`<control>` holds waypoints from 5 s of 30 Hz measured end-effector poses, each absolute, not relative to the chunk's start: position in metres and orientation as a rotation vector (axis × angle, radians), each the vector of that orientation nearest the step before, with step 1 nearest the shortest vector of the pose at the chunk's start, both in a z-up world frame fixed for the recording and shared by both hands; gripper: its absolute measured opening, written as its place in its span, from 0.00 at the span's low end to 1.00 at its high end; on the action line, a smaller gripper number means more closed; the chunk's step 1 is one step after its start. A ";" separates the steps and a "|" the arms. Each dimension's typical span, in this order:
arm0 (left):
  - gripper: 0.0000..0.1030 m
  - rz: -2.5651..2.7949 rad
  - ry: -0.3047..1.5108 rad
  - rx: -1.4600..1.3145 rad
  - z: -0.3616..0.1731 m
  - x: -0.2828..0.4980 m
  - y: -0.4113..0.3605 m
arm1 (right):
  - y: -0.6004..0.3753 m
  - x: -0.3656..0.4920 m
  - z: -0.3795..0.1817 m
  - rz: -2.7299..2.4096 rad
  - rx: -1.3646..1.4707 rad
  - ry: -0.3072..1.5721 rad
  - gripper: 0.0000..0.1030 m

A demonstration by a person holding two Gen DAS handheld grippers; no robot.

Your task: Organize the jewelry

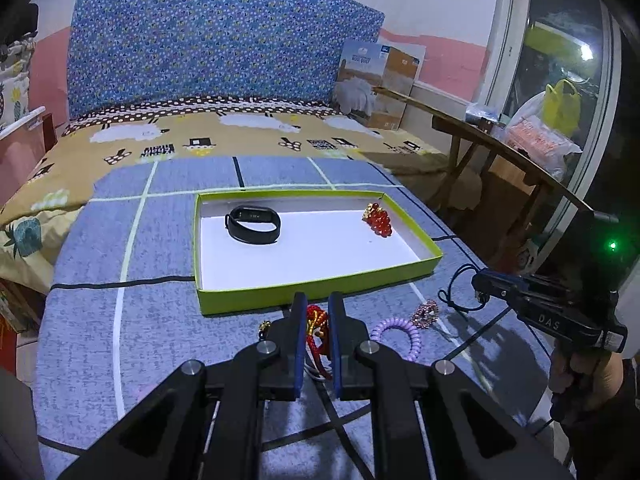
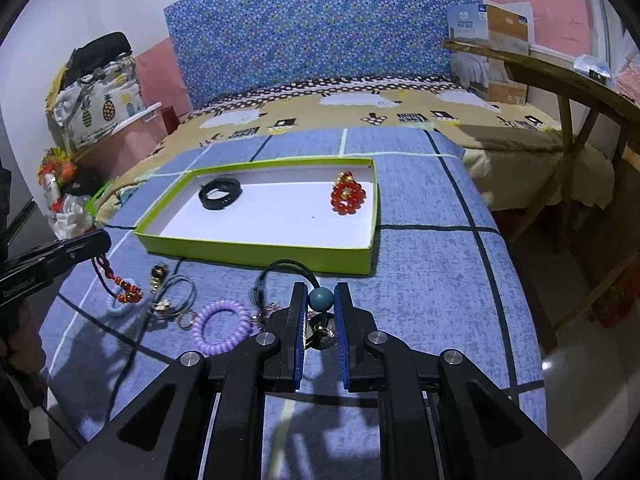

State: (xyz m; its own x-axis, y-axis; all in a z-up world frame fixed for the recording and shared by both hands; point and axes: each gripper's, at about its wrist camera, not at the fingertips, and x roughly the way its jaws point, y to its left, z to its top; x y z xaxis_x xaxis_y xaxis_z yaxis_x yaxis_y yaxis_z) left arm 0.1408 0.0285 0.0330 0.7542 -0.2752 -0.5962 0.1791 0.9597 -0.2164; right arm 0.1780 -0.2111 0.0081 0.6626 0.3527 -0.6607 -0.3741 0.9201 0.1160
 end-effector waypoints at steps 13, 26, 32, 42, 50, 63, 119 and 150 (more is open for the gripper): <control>0.10 -0.231 0.649 -0.120 0.043 0.142 0.028 | -0.205 0.180 0.021 0.430 -0.032 0.710 0.13; 0.10 -0.172 0.625 -0.077 0.055 0.189 0.040 | -0.192 0.225 0.033 0.442 -0.048 0.691 0.13; 0.10 -0.144 0.638 -0.080 0.049 0.214 0.050 | -0.189 0.253 0.024 0.426 -0.065 0.717 0.13; 0.10 -0.113 0.723 -0.072 0.018 0.240 0.056 | -0.178 0.285 -0.011 0.414 -0.096 0.819 0.13; 0.11 -0.109 0.773 -0.049 0.003 0.245 0.054 | -0.179 0.293 -0.024 0.401 -0.113 0.867 0.13; 0.13 -0.089 0.778 -0.015 -0.005 0.244 0.048 | -0.179 0.287 -0.024 0.397 -0.134 0.854 0.25; 0.21 -0.170 0.646 -0.023 0.013 0.068 0.023 | -0.204 0.111 0.001 0.483 -0.011 0.742 0.27; 0.25 -0.202 0.814 -0.094 -0.022 0.153 0.007 | -0.191 0.199 -0.031 0.567 -0.124 0.831 0.45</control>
